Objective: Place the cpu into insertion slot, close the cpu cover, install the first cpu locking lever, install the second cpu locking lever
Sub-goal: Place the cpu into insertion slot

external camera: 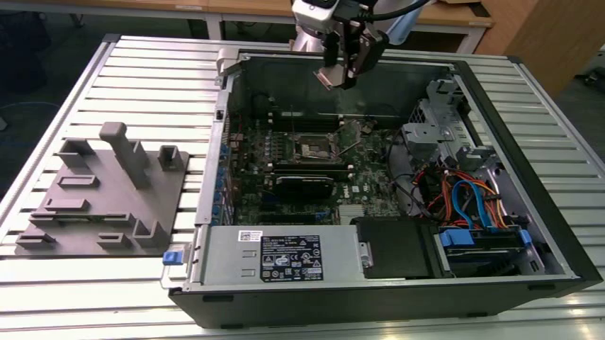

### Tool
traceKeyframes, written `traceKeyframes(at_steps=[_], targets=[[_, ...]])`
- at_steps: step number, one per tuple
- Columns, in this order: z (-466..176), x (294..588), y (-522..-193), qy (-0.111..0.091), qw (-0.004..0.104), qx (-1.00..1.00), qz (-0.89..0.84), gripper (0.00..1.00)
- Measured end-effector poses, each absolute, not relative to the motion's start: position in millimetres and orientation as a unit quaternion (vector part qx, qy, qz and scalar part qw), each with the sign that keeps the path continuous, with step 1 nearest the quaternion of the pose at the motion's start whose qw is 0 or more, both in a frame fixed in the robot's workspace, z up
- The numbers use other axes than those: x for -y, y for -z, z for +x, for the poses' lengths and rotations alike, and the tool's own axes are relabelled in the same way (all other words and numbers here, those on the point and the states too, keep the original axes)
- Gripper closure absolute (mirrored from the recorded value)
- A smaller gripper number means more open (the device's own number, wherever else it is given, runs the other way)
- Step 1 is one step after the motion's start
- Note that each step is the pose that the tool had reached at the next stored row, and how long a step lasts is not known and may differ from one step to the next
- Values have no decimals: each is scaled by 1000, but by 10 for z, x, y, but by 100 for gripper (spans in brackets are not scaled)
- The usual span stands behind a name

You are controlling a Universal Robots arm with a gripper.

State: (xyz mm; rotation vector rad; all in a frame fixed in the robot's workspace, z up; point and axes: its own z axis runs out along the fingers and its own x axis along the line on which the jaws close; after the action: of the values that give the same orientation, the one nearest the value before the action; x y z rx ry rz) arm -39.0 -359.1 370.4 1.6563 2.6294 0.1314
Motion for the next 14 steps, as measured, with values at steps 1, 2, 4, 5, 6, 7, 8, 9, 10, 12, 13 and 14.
traceKeyframes(at_steps=[1,2,4,5,6,7,8,9,10,12,13,14], targets=[[-390,3591,-3703,-42,16,-840,540,46],[-390,3592,-3703,-42,16,-836,547,46],[-390,3592,-3702,-42,17,-829,558,46],[-390,3592,-3702,-42,17,-828,559,46],[-390,3592,-3702,-42,17,-828,559,46],[-390,3592,-3702,-42,17,-828,559,46],[-390,3592,-3702,-42,17,-828,559,46],[-390,3592,-3701,-42,17,-827,561,46],[-390,3592,-3699,-42,17,-823,566,46],[-390,3592,-3698,-41,18,-813,580,46],[-390,3592,-3698,-41,18,-810,584,46],[-390,3592,-3698,-41,18,-810,585,46]])
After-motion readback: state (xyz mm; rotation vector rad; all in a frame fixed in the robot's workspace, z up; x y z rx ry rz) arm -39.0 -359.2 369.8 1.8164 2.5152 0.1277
